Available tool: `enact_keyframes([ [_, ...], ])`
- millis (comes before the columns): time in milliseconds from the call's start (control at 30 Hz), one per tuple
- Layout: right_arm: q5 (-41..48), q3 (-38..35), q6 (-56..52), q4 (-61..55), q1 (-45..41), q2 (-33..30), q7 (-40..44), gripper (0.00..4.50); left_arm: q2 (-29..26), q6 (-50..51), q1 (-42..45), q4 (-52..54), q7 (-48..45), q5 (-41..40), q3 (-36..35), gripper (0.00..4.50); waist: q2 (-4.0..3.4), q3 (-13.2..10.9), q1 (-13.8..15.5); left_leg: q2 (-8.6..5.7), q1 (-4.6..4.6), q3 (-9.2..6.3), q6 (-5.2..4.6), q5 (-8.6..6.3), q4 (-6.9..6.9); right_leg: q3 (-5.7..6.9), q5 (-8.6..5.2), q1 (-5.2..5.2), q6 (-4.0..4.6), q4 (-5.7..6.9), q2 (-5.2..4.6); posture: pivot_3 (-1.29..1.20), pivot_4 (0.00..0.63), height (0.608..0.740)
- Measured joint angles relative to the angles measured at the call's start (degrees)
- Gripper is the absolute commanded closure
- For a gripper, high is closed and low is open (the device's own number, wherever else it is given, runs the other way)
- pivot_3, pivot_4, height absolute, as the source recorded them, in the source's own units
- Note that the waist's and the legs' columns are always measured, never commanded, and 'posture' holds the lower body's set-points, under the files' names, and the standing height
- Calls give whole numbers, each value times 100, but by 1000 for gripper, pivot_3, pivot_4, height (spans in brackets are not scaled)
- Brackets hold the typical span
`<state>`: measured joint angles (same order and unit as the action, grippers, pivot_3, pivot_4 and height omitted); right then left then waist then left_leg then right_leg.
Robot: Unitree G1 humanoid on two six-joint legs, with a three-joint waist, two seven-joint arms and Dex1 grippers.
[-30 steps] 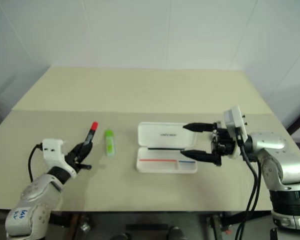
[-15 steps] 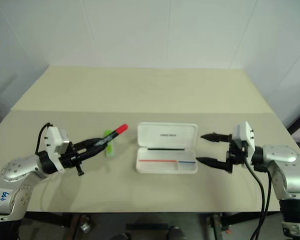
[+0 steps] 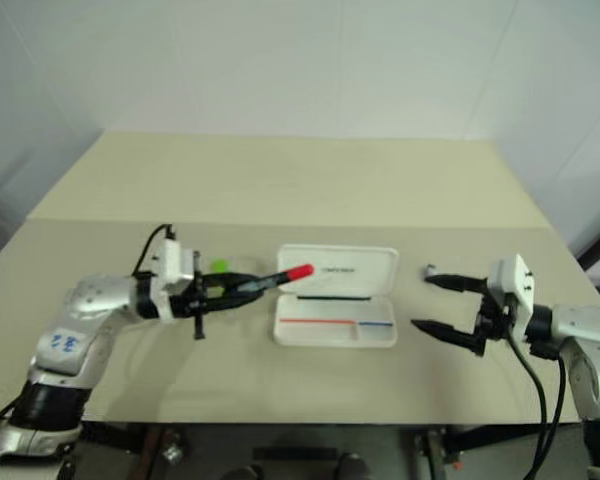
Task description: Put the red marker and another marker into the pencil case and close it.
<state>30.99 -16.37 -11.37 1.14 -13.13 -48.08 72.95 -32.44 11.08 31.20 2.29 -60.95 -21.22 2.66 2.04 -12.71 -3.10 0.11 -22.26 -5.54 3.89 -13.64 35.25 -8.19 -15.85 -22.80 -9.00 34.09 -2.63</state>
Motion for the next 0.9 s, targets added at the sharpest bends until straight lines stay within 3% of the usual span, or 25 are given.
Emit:
enact_keyframes([
  [400, 256, -256, -270, -926, 598, 11, -508, 0, 830, -473, 500, -1081, -29, 739, 896, 3839, -1, 0, 14, -2, 1, -2, 0, 0, 2, 0, -1, 0, -3, 8, 0, 0, 150, 740],
  [900, 617, -735, -622, -2165, 1402, 30, -1196, 0, 1510, -815, 1162, -2135, 60, 1298, 1219, 3839, -1, 0, 123, -5, 1, -3, 0, 0, 5, -1, -2, 0, -5, 9, 0, 0, 150, 740],
])
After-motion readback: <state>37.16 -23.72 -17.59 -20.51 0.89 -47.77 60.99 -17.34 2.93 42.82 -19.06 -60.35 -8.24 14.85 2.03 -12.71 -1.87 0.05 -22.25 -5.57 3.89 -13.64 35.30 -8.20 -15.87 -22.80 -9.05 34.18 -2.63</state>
